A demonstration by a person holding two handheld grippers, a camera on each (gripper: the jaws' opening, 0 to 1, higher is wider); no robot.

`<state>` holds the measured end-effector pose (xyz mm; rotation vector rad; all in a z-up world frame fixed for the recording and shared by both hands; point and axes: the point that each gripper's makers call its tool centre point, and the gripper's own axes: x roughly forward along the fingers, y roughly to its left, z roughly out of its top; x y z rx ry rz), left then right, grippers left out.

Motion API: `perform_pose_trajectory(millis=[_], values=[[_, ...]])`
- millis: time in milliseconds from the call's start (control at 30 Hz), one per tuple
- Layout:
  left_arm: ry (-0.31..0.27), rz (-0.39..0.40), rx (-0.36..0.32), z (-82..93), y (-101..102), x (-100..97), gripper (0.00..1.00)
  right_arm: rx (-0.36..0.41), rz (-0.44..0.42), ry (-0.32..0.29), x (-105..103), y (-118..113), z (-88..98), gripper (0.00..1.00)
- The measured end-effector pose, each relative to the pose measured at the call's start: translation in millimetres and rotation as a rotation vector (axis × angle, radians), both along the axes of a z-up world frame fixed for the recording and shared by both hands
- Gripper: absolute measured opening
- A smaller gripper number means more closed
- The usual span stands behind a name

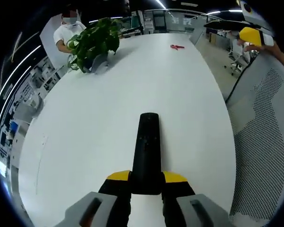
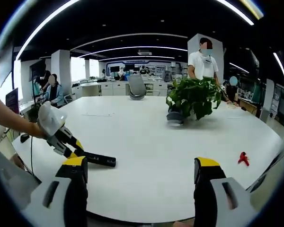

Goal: Press the specified remote control buttons in sequence, fully releasing each button before pressing the next.

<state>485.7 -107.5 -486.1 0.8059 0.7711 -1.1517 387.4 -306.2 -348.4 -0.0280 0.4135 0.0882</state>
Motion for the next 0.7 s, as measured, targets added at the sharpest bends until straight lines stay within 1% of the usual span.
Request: perform_pose_trajectory(millis=[100, 200, 333, 467, 633, 667, 700], values=[[-0.009, -0.007, 0.004, 0.5, -1.8, 12.1, 0.23, -0.006, -0.001, 0.014, -0.2, -0.3, -2.5, 0.96], [-0.013, -0.018, 0.008, 0.6, -2.6, 19.7, 0.23, -0.017, 0.003, 0.028, -0.6, 0.2, -5.2, 0.95], [-0.039, -0.047, 0.022, 1.9, -3.1, 31.7, 0.23, -0.028, 0.004, 0.041, -0.8, 0.1, -7.4, 0.95], [-0.066, -0.082, 0.044, 4.3, -3.7, 44.1, 0.23, -0.036, 0.009, 0.066, -1.4, 0.5, -12.1, 0.94], [-0.061, -0.075, 0.06, 1.1, -0.6, 60.5, 0.23, -0.044, 0.014, 0.078, -2.1, 1.1, -13.9, 0.92], [-0.061, -0.071, 0.058, 0.9, 0.3, 63.7, 0.23, -0.045, 0.01, 0.08, -2.3, 0.3, -14.2, 0.92], [-0.054, -0.049, 0.042, 0.3, 0.2, 68.2, 0.23, -0.044, 0.008, 0.079, -2.3, 0.0, -14.0, 0.92]])
